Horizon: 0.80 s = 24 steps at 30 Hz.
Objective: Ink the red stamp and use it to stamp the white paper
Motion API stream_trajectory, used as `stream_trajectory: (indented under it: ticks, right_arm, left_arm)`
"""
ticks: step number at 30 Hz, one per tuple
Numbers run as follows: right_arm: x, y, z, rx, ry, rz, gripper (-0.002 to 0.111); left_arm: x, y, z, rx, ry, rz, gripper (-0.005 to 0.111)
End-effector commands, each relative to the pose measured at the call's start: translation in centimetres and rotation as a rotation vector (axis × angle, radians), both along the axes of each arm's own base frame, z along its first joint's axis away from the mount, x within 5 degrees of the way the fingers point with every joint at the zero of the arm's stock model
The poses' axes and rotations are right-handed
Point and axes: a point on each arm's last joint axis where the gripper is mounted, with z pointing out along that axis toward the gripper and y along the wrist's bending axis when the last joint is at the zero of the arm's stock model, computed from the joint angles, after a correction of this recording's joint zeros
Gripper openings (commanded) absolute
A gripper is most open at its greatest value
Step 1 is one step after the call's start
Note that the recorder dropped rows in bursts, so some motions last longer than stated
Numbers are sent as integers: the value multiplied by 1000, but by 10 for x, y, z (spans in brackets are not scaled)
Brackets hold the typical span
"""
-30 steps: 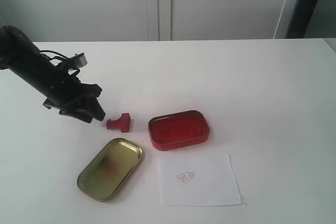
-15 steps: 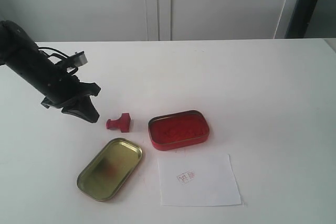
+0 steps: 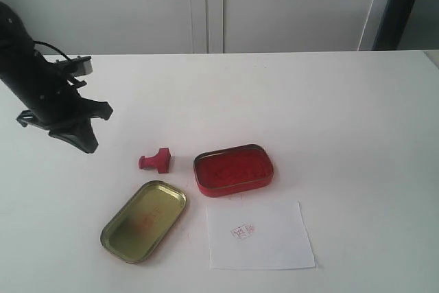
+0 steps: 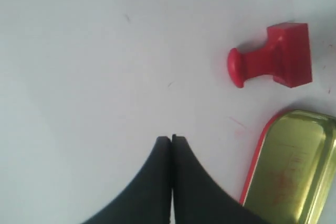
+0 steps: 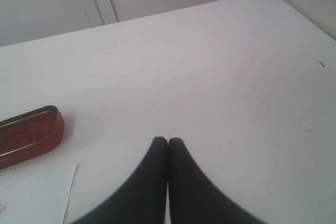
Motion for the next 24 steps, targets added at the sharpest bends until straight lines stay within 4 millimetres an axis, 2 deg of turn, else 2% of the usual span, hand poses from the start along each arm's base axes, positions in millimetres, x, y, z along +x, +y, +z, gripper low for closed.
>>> stream_trajectory:
  ticks: [1, 6, 14, 24]
  right_arm:
    - [0, 0, 0, -6, -16, -4, 0]
    - [0, 0, 0, -6, -16, -4, 0]
    - [0, 0, 0, -6, -16, -4, 0]
    - [0, 0, 0, -6, -16, -4, 0]
  left_arm:
    - [-9, 8, 18, 69, -14, 55, 0]
    - [-26, 4, 25, 137, -68, 77, 0]
    - [-63, -3, 22, 164, -116, 87, 0]
    - [-108, 11, 26, 180, -200, 100, 0]
